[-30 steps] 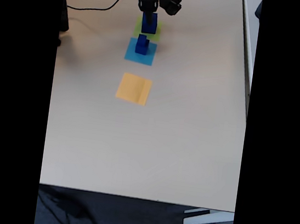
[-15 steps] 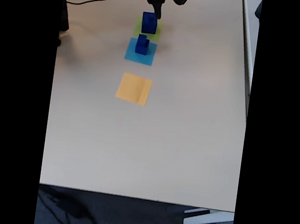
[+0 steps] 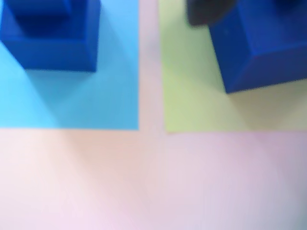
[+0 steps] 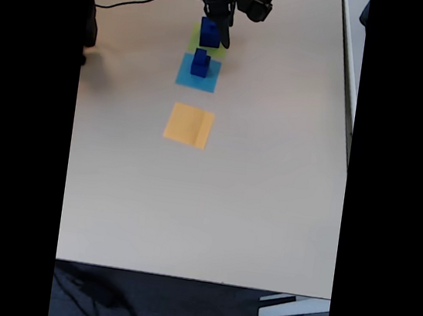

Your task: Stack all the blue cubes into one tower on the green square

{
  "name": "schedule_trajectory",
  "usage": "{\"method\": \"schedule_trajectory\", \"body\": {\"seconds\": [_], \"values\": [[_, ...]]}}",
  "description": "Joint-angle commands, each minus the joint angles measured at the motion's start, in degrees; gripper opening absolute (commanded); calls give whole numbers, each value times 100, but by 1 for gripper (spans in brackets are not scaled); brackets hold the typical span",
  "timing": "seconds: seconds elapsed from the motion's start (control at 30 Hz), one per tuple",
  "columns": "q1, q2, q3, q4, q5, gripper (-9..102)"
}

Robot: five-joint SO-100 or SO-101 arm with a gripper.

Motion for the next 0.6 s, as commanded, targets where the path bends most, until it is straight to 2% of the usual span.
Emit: {"method": "schedule_trajectory", "body": {"seconds": [0.0, 0.23, 0.57], "values": [[158, 738, 457, -299, -79, 27], [193, 1011, 1204, -712, -26, 26], [185, 1037, 1582, -896, -9, 25]]}}
